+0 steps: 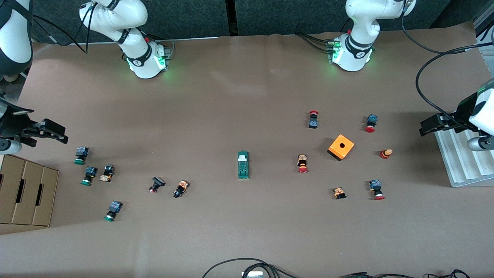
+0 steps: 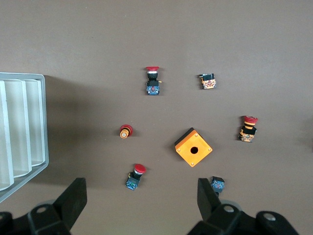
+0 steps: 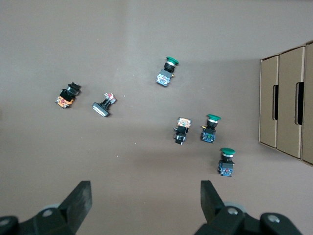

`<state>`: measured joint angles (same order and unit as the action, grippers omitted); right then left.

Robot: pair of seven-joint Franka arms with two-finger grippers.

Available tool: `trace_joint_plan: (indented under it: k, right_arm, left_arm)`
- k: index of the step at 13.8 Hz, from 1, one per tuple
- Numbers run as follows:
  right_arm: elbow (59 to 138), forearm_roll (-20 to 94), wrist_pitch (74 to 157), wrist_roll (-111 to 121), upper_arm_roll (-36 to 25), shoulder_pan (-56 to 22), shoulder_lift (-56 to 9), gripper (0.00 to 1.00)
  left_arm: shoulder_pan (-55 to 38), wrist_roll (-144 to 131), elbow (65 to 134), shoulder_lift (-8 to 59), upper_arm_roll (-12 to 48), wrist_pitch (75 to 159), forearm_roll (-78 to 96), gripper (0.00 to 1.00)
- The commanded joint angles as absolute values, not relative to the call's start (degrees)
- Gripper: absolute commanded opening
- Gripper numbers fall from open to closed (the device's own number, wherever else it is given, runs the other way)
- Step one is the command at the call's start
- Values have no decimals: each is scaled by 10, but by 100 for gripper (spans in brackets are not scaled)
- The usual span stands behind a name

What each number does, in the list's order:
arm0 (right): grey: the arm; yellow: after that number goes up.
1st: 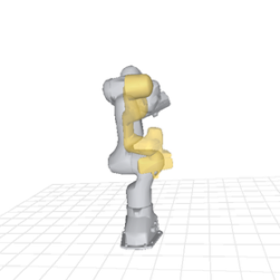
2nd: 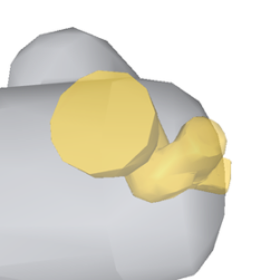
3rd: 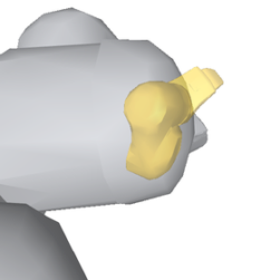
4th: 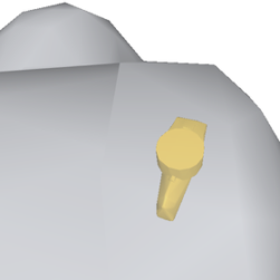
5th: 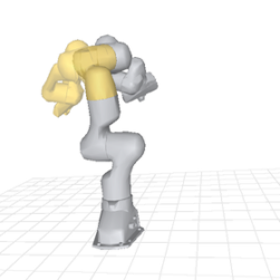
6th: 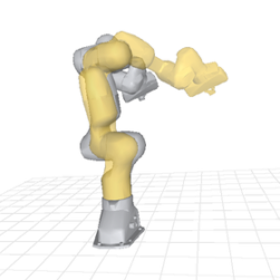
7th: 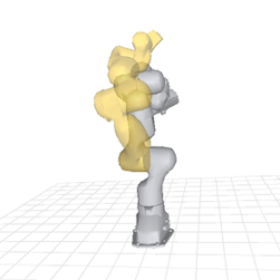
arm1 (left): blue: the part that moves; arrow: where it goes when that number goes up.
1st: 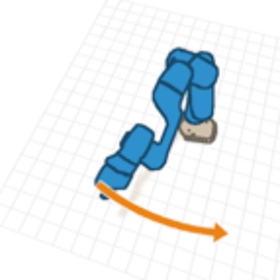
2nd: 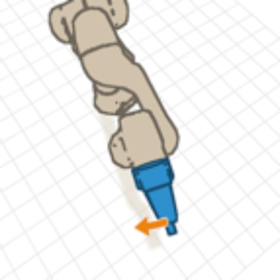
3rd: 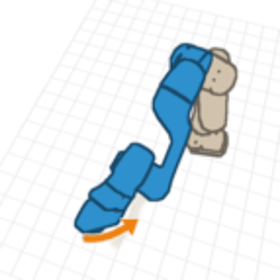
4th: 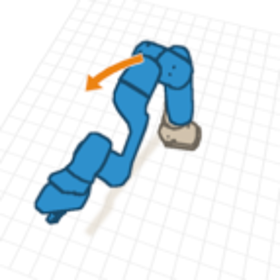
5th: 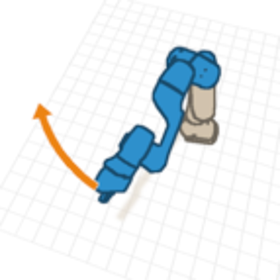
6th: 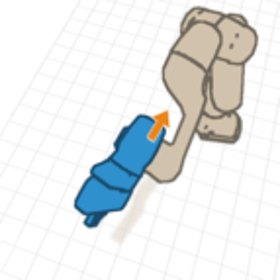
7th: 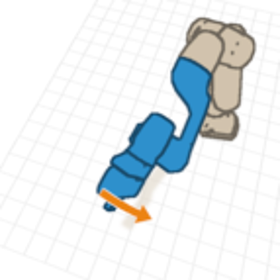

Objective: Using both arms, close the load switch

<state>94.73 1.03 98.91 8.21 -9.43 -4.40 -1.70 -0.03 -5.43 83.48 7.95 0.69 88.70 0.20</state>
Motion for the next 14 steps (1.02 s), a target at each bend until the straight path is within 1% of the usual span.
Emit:
trace_joint_plan:
  k: [1,11,14]
  right_arm:
    - [953,11,1004,83,-95,-45,-14,99]
    - [945,11,1004,87,-95,-47,-17,99]
    - [945,11,1004,87,-94,-47,-17,99]
  left_arm:
    - [2,-63,827,82,11,882,-2,100]
    - [-3,-66,826,87,12,881,-2,100]
    - [-3,-67,824,84,25,882,5,100]
